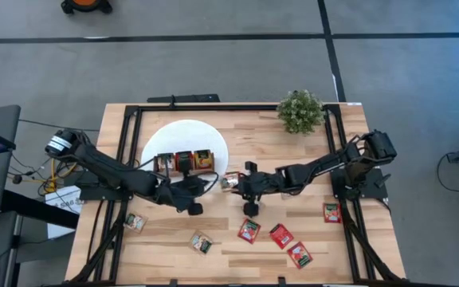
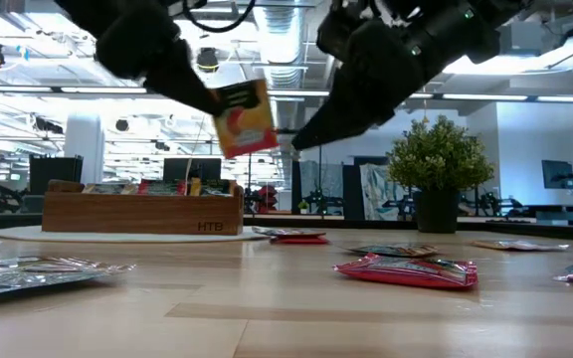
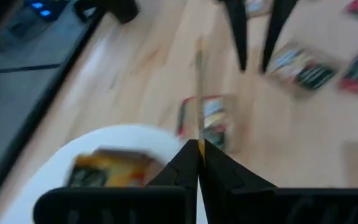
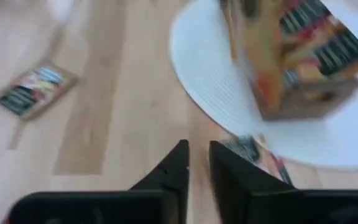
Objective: Pick & Place Tea
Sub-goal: Put the yellow tea bag into the right section of the wooden organizer
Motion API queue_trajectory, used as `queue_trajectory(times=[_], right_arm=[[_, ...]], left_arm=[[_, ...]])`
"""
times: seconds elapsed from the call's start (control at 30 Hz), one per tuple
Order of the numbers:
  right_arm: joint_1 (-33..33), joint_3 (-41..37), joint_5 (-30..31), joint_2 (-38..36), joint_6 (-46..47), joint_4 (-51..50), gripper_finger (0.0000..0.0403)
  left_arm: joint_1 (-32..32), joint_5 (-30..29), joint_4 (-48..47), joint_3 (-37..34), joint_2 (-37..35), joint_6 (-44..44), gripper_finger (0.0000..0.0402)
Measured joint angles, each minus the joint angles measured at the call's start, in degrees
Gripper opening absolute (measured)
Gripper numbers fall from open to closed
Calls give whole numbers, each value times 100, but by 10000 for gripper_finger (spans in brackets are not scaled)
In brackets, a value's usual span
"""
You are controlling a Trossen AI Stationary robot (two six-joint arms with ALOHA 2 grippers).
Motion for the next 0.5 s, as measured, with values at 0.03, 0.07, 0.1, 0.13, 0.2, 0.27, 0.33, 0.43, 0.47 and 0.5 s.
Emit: queue_trajectory(times=[0.03,0.07,0.1,0.13,0.2,0.27,0.33,0.43,0.47,0.5], right_arm=[[9,47,103,0,86,-165,70],[12,89,166,0,158,-341,81],[12,108,178,-2,199,-494,92],[19,112,176,-2,253,-612,102],[69,112,174,-2,368,-732,119],[133,116,175,-4,423,-710,133],[206,117,178,-4,420,-676,143],[290,117,178,-4,423,-663,152],[318,117,178,-4,421,-665,154],[336,117,178,-4,421,-661,155]], left_arm=[[1,-118,-308,48,-51,-115,0],[22,-249,-680,110,-113,-253,0],[55,-383,-1123,179,-186,-399,0],[94,-496,-1512,251,-256,-535,0],[219,-478,-2106,405,-386,-701,0],[403,-366,-2568,475,-489,-764,0],[667,-148,-2726,472,-511,-695,0],[1126,414,-2664,408,-487,-358,0],[1257,583,-2576,381,-444,-206,0],[1375,737,-2495,356,-390,-62,0]])
